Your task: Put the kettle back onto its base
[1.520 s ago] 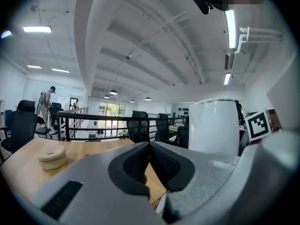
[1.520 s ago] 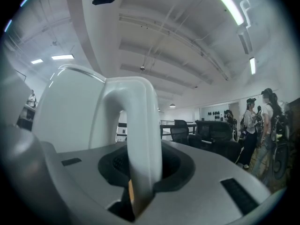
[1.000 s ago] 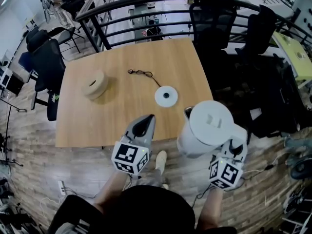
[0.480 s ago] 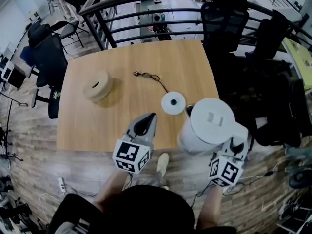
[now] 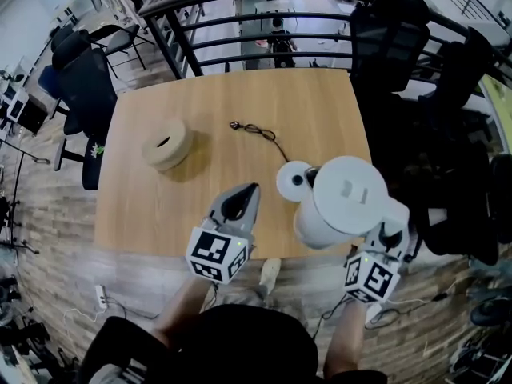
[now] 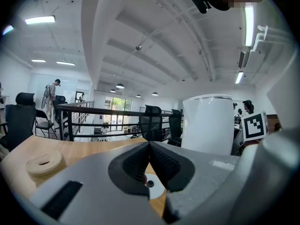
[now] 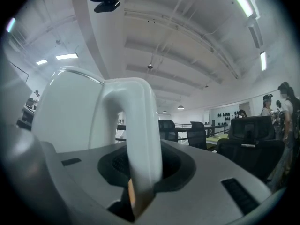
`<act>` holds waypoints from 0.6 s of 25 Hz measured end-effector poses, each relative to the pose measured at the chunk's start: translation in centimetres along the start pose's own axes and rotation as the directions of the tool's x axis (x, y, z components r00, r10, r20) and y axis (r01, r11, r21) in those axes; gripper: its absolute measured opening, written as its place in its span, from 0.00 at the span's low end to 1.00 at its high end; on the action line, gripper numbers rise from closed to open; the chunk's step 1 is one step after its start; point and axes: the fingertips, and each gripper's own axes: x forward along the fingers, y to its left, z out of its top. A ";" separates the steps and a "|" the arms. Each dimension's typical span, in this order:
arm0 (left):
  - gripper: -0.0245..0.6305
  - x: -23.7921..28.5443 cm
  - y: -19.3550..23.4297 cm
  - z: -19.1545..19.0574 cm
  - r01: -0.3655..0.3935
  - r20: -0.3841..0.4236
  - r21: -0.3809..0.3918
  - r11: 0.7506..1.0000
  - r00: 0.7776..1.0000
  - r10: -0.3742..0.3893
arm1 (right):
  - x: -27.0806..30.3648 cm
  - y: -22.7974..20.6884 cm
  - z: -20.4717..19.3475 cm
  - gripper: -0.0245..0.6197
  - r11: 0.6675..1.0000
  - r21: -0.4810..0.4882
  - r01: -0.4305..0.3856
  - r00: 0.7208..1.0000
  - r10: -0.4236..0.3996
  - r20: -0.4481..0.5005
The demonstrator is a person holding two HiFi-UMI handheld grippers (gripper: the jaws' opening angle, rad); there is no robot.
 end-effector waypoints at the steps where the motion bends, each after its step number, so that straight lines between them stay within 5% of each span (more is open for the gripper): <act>1: 0.03 0.1 0.4 -0.1 -0.005 -0.001 -0.001 1.000 1.000 0.005 | 0.5 0.4 -0.1 0.17 1.000 -0.001 -0.004 1.000 0.004 0.003; 15: 0.03 2.8 6.2 -2.0 -0.075 -0.023 -0.030 0.997 0.997 0.075 | 7.7 4.6 -1.4 0.17 0.996 -0.063 -0.055 0.996 0.059 0.065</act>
